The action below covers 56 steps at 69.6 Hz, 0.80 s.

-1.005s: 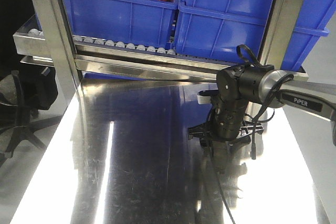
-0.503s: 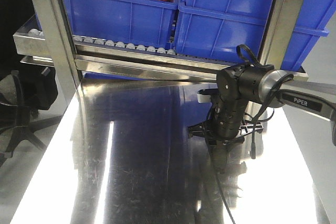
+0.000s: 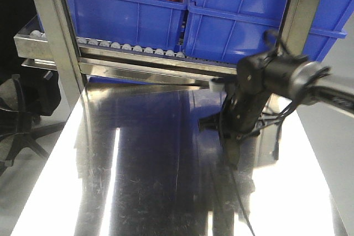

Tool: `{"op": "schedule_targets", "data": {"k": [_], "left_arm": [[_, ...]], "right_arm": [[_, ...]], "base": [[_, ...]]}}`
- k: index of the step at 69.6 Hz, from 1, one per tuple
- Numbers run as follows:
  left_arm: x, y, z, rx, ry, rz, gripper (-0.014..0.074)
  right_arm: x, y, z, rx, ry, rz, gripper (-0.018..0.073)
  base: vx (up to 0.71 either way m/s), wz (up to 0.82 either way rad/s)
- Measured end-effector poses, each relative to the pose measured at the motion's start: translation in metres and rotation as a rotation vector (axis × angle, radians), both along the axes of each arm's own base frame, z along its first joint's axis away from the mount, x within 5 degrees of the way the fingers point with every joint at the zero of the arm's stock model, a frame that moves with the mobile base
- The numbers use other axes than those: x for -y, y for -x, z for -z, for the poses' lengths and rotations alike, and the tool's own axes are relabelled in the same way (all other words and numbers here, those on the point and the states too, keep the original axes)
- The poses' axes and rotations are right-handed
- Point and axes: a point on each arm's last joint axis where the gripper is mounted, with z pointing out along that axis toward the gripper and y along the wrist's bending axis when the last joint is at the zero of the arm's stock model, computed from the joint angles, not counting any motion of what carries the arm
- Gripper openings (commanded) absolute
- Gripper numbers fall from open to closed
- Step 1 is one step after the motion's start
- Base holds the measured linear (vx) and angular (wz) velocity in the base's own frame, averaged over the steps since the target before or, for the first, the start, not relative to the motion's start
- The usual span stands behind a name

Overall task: Move and align brake pads A on conveyor
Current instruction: 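Lift the brake pad with the right gripper and raise it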

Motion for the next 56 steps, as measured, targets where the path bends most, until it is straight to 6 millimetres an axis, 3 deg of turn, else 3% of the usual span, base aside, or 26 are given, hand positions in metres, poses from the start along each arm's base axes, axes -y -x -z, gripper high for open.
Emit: {"op": "schedule_targets", "data": {"k": [22, 40, 56], "left_arm": [[0.0, 0.0, 0.0, 0.0, 0.0, 0.0, -0.0006], [0.0, 0.0, 0.0, 0.0, 0.0, 0.0, -0.0006], [0.0, 0.0, 0.0, 0.0, 0.0, 0.0, -0.0006]], "right_arm": [[0.009, 0.034, -0.091, 0.178, -0.108, -0.035, -0.0006], [0.025, 0.089, -0.168, 0.334, -0.163, -0.085, -0.0006], [0.032, 0.143, -0.212, 0.424, -0.189, -0.177, -0.0006]], "base": [[0.0, 0.0], [0.0, 0.0], [0.0, 0.0]]}}
